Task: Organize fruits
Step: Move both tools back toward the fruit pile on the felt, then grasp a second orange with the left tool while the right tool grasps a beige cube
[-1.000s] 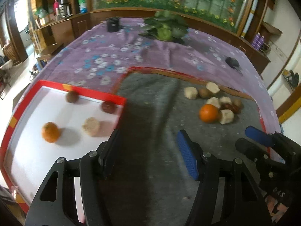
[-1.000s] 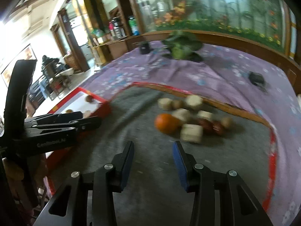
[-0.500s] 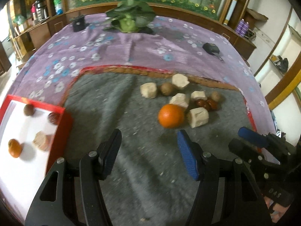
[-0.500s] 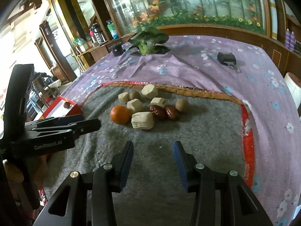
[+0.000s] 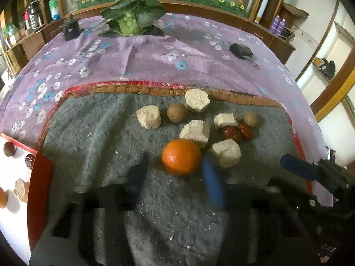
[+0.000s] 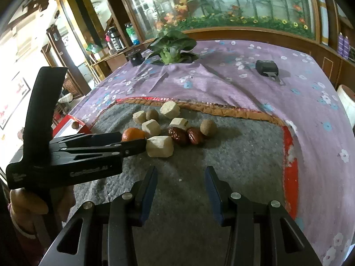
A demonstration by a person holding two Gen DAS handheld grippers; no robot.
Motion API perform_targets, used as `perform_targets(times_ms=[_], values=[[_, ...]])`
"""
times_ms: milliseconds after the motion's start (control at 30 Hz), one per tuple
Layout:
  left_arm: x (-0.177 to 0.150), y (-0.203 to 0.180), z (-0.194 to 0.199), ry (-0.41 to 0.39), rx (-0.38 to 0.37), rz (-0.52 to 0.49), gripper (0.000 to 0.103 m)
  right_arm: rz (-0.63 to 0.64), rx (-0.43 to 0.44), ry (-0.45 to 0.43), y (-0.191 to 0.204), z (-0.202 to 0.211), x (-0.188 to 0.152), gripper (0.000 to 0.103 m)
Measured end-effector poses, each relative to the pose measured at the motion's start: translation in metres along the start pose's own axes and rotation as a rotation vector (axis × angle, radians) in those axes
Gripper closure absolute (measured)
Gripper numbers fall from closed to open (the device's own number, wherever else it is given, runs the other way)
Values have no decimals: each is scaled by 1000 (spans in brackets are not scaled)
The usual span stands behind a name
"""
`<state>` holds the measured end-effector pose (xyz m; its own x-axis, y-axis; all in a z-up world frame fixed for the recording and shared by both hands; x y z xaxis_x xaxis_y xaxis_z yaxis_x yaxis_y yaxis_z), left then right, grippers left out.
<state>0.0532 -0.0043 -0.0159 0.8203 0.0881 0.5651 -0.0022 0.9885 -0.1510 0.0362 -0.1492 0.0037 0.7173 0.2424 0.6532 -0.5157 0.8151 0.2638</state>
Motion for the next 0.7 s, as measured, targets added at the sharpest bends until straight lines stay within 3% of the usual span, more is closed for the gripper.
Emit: perform_targets(times_ms=[500, 633, 700], values=[[-14, 32, 36, -50, 87, 20, 69, 103, -27, 61, 38, -54, 20, 60], [-21, 35, 39, -40, 85, 24, 69, 116, -68, 50, 33, -54, 18, 76], [-24, 35, 41, -41, 81, 28, 69, 79, -47, 54, 27, -51, 16, 76]])
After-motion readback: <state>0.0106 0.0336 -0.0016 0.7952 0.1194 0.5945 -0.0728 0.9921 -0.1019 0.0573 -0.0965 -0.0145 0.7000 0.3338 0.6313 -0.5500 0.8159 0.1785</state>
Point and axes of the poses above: each gripper's, at about its wrist camera, not at the fingertips, and z roughly against the way its jaws point, y to its left, x to its top, the point moved 4 cm from there along -z, roughly the way its jaws point, and after that the axes turned 2 degrees about -y, right-handed, at the moved point
